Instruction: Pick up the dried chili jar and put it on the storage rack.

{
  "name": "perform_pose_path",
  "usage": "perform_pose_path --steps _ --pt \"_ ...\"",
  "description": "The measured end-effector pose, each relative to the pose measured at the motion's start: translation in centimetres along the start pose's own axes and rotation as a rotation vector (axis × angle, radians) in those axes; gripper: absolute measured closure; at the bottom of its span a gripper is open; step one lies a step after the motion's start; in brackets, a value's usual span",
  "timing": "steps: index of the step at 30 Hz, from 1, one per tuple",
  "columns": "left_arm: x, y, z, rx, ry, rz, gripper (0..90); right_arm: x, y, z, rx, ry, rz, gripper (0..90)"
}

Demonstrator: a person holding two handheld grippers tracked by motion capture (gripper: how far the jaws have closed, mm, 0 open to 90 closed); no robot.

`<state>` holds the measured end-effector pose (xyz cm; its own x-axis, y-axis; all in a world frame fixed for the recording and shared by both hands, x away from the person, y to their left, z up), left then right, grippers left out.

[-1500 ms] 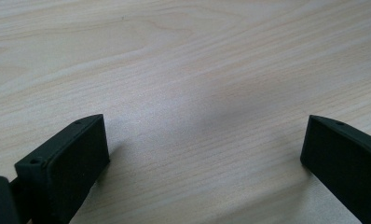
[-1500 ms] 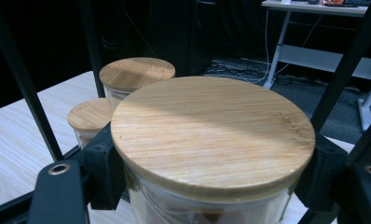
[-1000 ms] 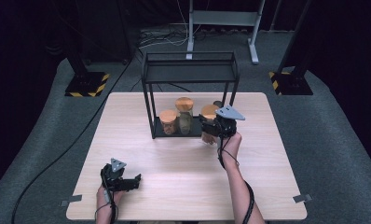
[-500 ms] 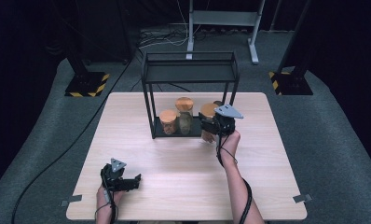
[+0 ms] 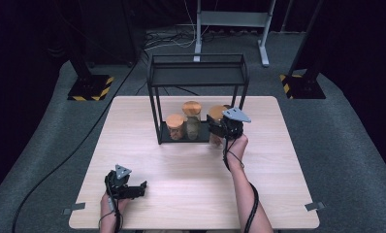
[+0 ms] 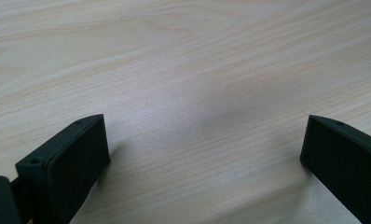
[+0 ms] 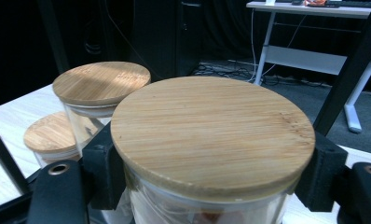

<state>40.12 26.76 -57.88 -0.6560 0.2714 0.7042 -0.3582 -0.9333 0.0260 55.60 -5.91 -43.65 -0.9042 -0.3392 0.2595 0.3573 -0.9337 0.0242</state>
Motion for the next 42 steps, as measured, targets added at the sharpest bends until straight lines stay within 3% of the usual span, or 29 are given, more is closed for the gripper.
perform_pose_path --steps 15,32,42 --pt "0.0 0.0 0.0 -0.002 -0.001 -0.003 0.2 -1.4 0.6 -0.3 -0.005 0.028 -0.049 25.0" --pt "0.0 0.0 0.0 -0.002 -0.001 -0.003 0.2 -2.7 -0.4 -0.8 0.019 0.030 -0.068 25.0" --pt "0.0 0.1 0.0 -0.003 0.000 -0.004 0.2 -3.7 -0.8 -1.0 0.007 0.015 -0.073 25.0"
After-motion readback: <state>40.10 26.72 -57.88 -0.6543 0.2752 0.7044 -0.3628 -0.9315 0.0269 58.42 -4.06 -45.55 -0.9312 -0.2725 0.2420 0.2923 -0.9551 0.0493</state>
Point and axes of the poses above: each handheld gripper's, and its own axes: x roughly backward along the jaws, z roughly out of its top, y roughly to its right, the point moved 7 cm from there along -x, roughly forward along the jaws, and after that the axes turned 2 degrees about -z, right-handed, at the moved point
